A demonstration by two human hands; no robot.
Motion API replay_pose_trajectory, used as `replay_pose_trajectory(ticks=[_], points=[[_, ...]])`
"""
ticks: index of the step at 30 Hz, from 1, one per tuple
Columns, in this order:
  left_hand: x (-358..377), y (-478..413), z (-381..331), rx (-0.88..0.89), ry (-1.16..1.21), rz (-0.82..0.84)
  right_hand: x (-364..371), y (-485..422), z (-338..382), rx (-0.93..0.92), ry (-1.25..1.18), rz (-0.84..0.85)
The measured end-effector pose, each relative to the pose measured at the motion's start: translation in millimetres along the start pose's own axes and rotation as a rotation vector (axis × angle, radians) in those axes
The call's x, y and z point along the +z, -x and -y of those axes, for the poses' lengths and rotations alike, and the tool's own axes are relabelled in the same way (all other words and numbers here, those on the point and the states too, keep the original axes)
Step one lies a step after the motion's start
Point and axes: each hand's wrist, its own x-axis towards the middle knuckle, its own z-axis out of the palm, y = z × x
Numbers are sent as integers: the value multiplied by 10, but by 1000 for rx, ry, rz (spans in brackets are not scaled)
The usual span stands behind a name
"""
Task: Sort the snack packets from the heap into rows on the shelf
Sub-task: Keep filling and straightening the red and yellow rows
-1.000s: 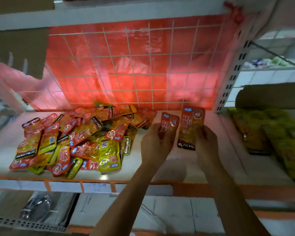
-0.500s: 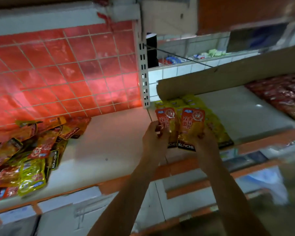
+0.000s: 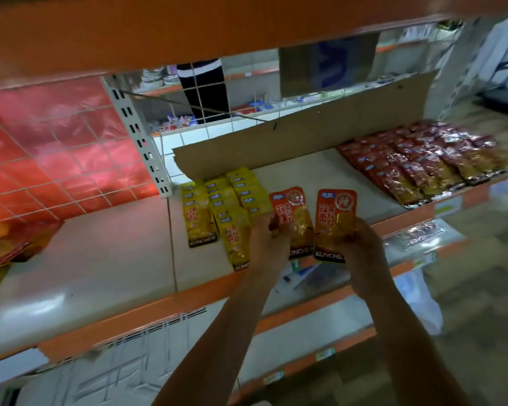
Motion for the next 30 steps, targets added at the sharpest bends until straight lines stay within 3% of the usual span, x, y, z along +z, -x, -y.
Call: replay_pose_trajectory(ticks=[8,11,15,19,25,30], points=[[577,-491,-2,-66,-30,108,-331,-465,-72,54,-78,-131],[806,-761,-16,-71,-191,100,-442,-715,-10,21,-90,-199],[1040,-958,-37,23,-269,163,-544,-1019,11,-2,-80,-248],[1241,-1146,-17,124,-498,239,-653,-1268,12,2,-64,-211],[1650,-1449,43,202,-786,116,-909,-1799,88,4,44,-114],[1958,-1708,-25,120,-860,-11,-1123,-2254,217,-3,164,-8]])
